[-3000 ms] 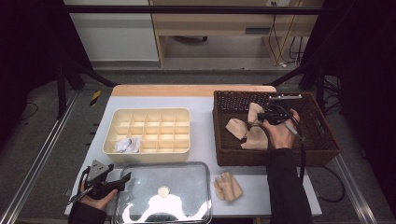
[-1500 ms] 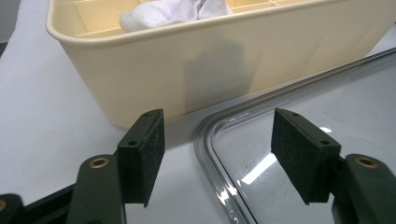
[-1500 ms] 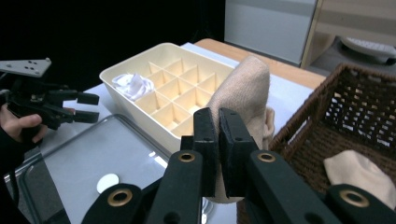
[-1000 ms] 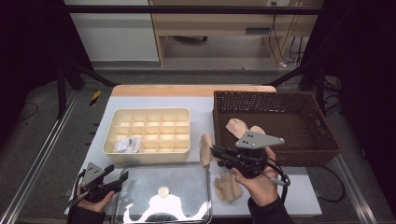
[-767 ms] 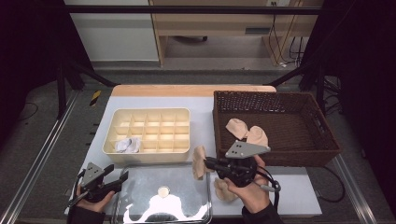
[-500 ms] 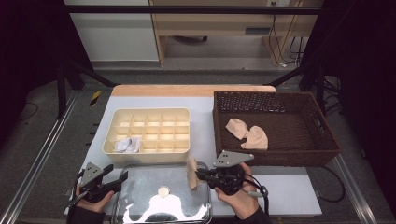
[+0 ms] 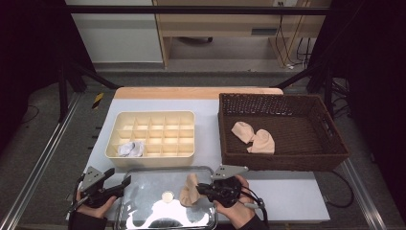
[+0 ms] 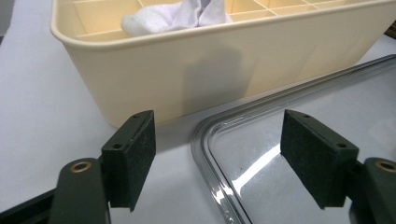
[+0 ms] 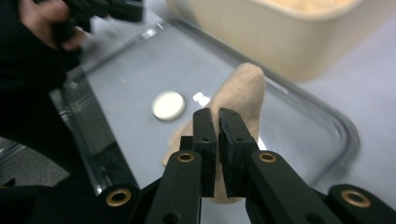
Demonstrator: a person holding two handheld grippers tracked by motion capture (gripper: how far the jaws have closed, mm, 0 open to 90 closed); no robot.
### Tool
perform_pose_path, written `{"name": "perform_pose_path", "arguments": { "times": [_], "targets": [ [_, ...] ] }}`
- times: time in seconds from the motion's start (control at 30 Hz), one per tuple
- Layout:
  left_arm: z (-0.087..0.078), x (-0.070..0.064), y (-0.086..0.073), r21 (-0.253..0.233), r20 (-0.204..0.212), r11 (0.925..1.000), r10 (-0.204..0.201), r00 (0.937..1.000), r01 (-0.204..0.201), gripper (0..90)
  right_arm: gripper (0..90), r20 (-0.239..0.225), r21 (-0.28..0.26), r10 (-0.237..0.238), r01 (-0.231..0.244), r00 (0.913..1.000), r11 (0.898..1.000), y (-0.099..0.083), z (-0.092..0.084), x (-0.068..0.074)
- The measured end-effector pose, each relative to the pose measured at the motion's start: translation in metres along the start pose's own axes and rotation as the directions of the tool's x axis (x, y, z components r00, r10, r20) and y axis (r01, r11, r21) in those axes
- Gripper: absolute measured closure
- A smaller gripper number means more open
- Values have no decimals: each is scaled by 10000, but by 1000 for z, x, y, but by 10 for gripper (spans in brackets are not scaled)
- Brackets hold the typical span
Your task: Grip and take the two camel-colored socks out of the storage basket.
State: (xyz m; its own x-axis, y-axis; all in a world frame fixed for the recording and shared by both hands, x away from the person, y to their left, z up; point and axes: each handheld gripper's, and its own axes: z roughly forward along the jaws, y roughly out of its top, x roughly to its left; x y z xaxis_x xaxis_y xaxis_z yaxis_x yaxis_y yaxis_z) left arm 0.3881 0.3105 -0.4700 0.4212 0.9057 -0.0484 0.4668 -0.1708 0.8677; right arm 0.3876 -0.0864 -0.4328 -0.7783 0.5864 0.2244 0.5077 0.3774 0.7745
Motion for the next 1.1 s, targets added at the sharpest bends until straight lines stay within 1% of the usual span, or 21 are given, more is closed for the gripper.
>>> {"name": "perform_pose_path", "arguments": {
  "times": [0.07,0.13,0.17,0.3,0.4,0.5,0.57,0.63,0.7,0.8,0.87,0.93,1.0,1.1],
  "targets": [
    [-1,0,1,-34,0,10000,-20,10000,20,253,855,254,201,87,-92,9996,9998,-7,2,-4],
    [-2,0,2,-61,16,10000,-24,10000,25,252,849,450,323,58,-72,9990,9995,-11,3,-8],
    [-2,0,2,-90,18,10000,-38,10000,38,252,846,624,427,56,-82,9980,9991,-14,4,-10],
    [-7,-1,7,-317,138,9994,-96,9999,101,251,825,851,645,28,-83,9964,9979,-21,6,-12],
    [-12,-2,13,-460,270,9989,-60,9996,72,251,799,861,722,39,-102,9963,9973,-23,8,-12],
    [-18,-5,19,-536,421,9986,1,9991,22,255,773,847,555,-42,-6,9964,9985,-23,4,-12],
    [-23,-8,24,-579,640,9983,30,9979,7,269,757,918,332,-54,24,9958,9994,-21,-1,-13],
    [-28,-13,28,-620,848,9981,67,9964,-14,280,747,1045,54,-143,138,9944,9999,-18,-8,-15],
    [-32,-19,33,-661,969,9978,109,9952,-45,291,747,1173,-190,-121,144,9930,9997,-15,-16,-18],
    [-35,-31,39,-558,1184,9981,326,9924,-262,321,755,1329,-419,-84,140,9911,9990,-15,-24,-21],
    [-35,-39,42,-478,1296,9980,476,9904,-417,330,788,1388,-416,-14,73,9903,9991,-16,-27,-23],
    [-34,-46,44,-409,1457,9980,538,9879,-483,338,796,1399,-410,-28,86,9902,9991,-18,-28,-25],
    [-32,-54,46,-382,1611,9977,616,9850,-561,349,799,1386,-395,63,-9,9903,9992,-22,-27,-26],
    [-30,-63,48,-415,1824,9973,666,9810,-600,365,799,1367,-319,106,-63,9906,9995,-25,-22,-28]
  ]
}}
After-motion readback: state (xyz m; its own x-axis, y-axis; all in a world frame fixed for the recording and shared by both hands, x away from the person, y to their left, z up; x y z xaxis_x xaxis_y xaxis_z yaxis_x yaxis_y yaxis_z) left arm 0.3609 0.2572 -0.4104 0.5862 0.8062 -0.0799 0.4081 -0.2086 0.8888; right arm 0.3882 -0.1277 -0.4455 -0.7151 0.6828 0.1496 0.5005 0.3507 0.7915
